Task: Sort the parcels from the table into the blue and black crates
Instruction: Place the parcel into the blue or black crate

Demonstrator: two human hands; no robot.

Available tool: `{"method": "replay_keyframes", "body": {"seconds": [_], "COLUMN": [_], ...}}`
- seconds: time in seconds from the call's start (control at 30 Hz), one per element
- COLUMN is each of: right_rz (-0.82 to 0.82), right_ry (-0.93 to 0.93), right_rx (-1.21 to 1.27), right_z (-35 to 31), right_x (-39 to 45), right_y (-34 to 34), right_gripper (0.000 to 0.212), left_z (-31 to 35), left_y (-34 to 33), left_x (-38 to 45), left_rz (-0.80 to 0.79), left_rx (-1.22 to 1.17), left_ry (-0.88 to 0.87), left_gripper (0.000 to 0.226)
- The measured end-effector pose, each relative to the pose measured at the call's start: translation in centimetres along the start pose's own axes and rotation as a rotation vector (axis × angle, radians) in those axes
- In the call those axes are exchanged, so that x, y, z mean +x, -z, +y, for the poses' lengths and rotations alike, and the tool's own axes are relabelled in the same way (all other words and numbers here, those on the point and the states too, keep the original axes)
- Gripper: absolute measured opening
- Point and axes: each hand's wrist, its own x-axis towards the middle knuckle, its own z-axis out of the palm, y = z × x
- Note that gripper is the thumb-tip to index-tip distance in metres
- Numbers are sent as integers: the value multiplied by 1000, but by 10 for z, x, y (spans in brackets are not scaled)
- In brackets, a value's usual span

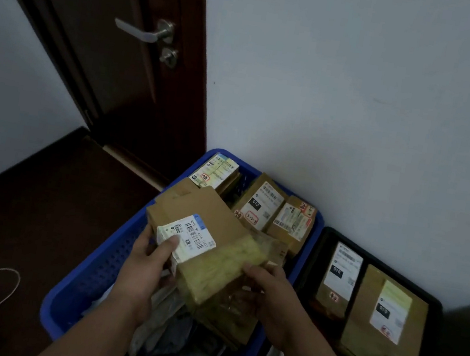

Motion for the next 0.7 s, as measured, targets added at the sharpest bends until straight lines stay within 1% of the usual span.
{"method": "replay_keyframes", "body": {"seconds": [0.1, 0.2, 0.27, 0.33, 0.4, 0.5, 0.57, 0.63, 0.7], "right_rz": [9, 25, 29, 43, 65, 145, 224, 303, 373], "right_ry": [-28, -71, -69, -55, -26, 66, 119, 161, 196], "right_rx": [8, 44, 69, 65, 77, 93, 86, 59, -18], "right_z": [-7, -13, -18, -21, -24, -27, -28, -33, -42], "right_x": [8, 10, 9, 11, 14, 26, 35, 44, 52], "right_y": [-8, -15, -18, -19, -21, -23, -26, -29, -32], "right_gripper": [54, 49, 44, 44, 38, 29, 31, 38, 38], "left_z": [10, 18, 25, 32, 37, 39, 40, 43, 49], "left_y": [0, -5, -9, -13, -18, -26, -31, -39, -51], "left_x": [13, 29, 40, 54, 65, 77, 81, 85, 93], "left_rz": [-9, -27, -46, -98, -160, -231, -273, -307, -332], "left_rx": [13, 40, 69, 115, 174, 281, 368, 449, 522], "left_ry": [-15, -24, -23, -18, -4, 18, 9, -19, -59], "left_gripper": [50, 37, 33, 33, 34, 40, 44, 44, 44]}}
